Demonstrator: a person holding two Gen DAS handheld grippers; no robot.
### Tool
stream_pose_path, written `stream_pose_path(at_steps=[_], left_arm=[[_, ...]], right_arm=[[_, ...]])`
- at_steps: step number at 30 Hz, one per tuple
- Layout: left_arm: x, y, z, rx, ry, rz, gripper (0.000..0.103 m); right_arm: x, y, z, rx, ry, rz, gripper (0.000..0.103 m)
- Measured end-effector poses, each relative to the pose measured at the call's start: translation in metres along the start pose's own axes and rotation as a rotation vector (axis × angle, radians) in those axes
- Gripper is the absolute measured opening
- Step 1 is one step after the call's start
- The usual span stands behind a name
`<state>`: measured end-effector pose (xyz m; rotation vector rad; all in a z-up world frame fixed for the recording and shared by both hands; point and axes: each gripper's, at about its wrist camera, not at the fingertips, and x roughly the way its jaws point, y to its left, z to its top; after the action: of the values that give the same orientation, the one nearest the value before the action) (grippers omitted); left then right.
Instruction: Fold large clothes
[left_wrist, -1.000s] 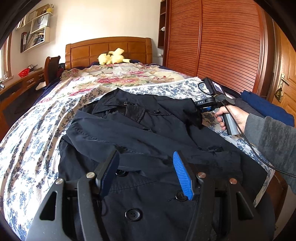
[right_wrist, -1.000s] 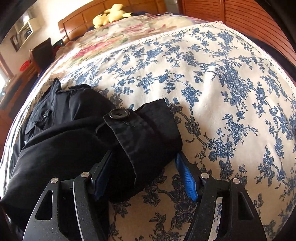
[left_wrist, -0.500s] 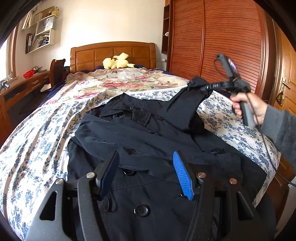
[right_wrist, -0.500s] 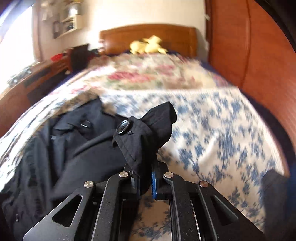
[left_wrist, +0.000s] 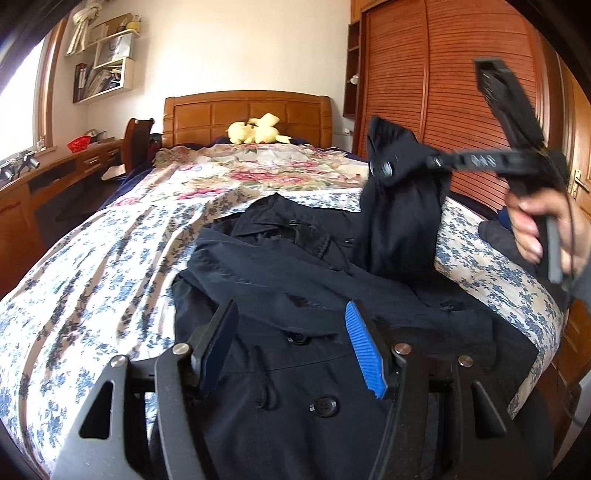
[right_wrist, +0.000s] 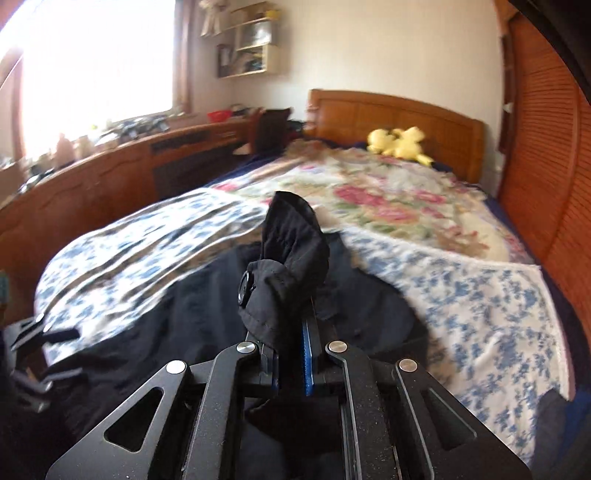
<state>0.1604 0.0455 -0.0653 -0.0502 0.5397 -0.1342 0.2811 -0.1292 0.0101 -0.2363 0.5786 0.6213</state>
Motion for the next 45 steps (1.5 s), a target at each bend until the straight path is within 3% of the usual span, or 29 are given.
stream_pose_path(at_steps=[8,11,13,14,21,35,37,40,45], left_arm=[[-0.010,0.024,-0.007,-0.025,-0.001,0.037,0.060],[-0.011,0.031,-0.008,-0.036,-0.001,0.043,0.060],[-0.012,0.034,-0.008,-0.042,-0.003,0.045,0.060],[-0.012,0.034,-0.008,-0.043,-0.003,0.045,0.060],[-0.012,0.034,-0.009,-0.036,-0.002,0.041,0.060],[0.007,0.020,-0.017,0.001,0.067,0.020,0.060],[0.013,0.016,-0.021,0.004,0.093,-0.001,0.060],[0.026,0.010,-0.029,-0.032,0.158,-0.102,0.060],[0.044,-0.010,-0.044,0.004,0.241,-0.126,0.060]], right_arm=[[-0.001,0.046,-0.037,0.019,0.080,0.105,0.009],[-0.003,0.058,-0.050,-0.001,0.118,0.084,0.021],[-0.006,0.064,-0.056,-0.003,0.124,0.076,0.045],[-0.008,0.064,-0.059,0.005,0.126,0.080,0.049],[-0.017,0.061,-0.084,0.040,0.157,0.088,0.061],[-0.020,0.027,-0.142,0.085,0.202,-0.011,0.062],[-0.015,0.019,-0.154,0.094,0.217,-0.034,0.062],[-0.009,0.007,-0.170,0.118,0.237,-0.054,0.062],[-0.006,0.001,-0.184,0.126,0.243,-0.072,0.062]])
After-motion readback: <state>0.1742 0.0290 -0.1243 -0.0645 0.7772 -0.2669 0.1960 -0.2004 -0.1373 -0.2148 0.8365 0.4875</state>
